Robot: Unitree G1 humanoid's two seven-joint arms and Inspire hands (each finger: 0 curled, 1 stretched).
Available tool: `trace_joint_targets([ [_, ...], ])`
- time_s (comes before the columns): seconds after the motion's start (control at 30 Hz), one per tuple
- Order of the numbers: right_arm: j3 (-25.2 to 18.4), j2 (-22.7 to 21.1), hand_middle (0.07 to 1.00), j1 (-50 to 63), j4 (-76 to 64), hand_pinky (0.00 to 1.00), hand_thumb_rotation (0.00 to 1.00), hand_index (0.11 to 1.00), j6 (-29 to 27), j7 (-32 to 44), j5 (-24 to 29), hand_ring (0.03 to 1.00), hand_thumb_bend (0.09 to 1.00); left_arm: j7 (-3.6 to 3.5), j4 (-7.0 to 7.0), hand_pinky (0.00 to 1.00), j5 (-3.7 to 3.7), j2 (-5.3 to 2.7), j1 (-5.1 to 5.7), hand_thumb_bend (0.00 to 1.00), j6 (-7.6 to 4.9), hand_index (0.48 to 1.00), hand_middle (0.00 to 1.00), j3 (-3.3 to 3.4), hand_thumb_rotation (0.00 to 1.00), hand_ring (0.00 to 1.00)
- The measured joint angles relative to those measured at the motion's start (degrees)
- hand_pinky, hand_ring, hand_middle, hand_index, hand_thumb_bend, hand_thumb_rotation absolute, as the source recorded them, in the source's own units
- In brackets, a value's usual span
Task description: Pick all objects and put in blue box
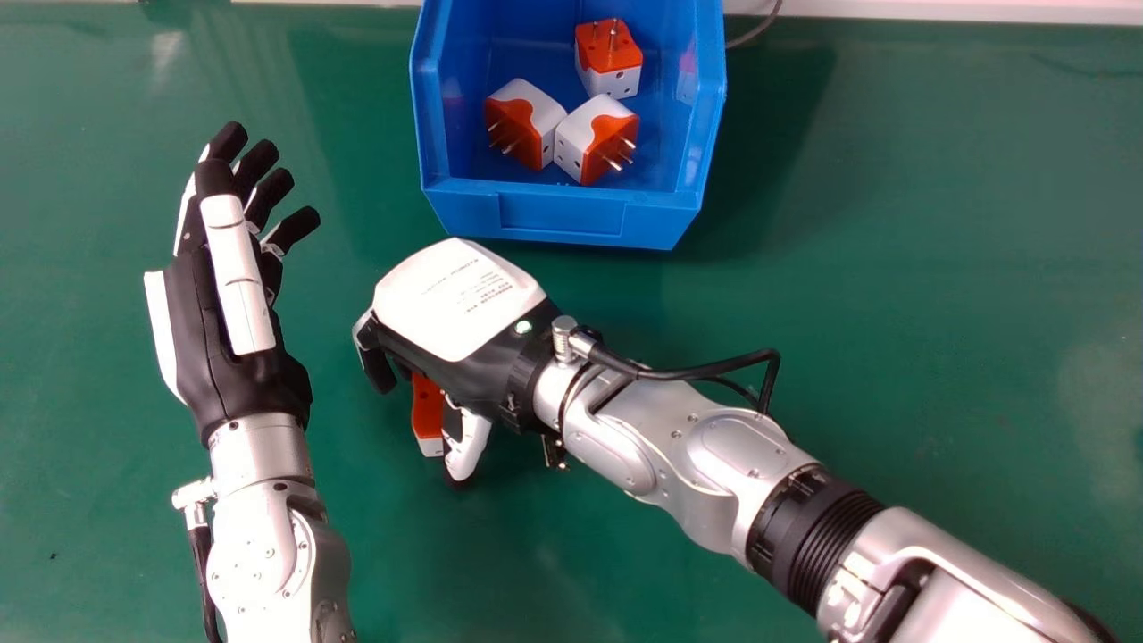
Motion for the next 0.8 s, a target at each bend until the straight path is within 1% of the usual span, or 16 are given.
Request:
trace_joint_targets([
  [0.07,-0.56,-0.02,0.516,0.63,-0.72,0.32,0.01,0.529,0.35,0.06,0.19,0.401,0.52,0.0,0.0,0.74,0.12,0.0,0.0,0.67,0.0,0.84,0.84,-0.02,0.91,0.83],
  [0.1,-0.83,-0.04,0.502,0.94,-1.3,0.3,0.01,0.533,0.69,0.12,0.3,0.39,0.518,-0.01,0.0,0.74,0.18,0.0,0.0,0.67,0.0,0.84,0.84,-0.02,0.91,0.83],
  [0.2,-1.66,-0.38,0.502,1.57,-4.75,0.3,0.01,0.533,1.8,0.86,0.34,0.39,0.518,-0.01,0.0,0.74,0.17,0.01,-0.01,0.67,0.01,0.84,0.84,0.01,0.91,0.83],
  [0.23,-2.03,-0.51,0.505,1.67,-6.28,0.28,0.0,0.524,2.32,1.31,0.38,0.393,0.518,-0.01,0.0,0.74,0.17,0.02,-0.02,0.67,0.03,0.84,0.84,0.03,0.91,0.83],
  [0.47,-4.05,-1.41,0.485,3.01,-14.95,0.26,0.0,0.527,6.98,6.59,0.44,0.382,0.516,-0.01,0.08,0.74,0.18,0.08,-0.05,0.67,0.05,0.838,0.84,0.07,0.91,0.83],
  [0.63,-4.99,-2.38,0.477,5.02,-22.22,0.25,0.0,0.53,12.5,13.2,0.4,0.374,0.514,-0.04,0.11,0.74,0.15,0.08,-0.07,0.67,0.05,0.838,0.84,0.06,0.91,0.83],
  [0.8,-5.25,-3.57,0.483,5.95,-31.32,0.24,0.0,0.521,18.92,20.01,-1.06,0.377,0.515,-0.08,0.15,0.74,0.13,0.08,-0.1,0.67,0.05,0.839,0.84,0.07,0.91,0.83],
])
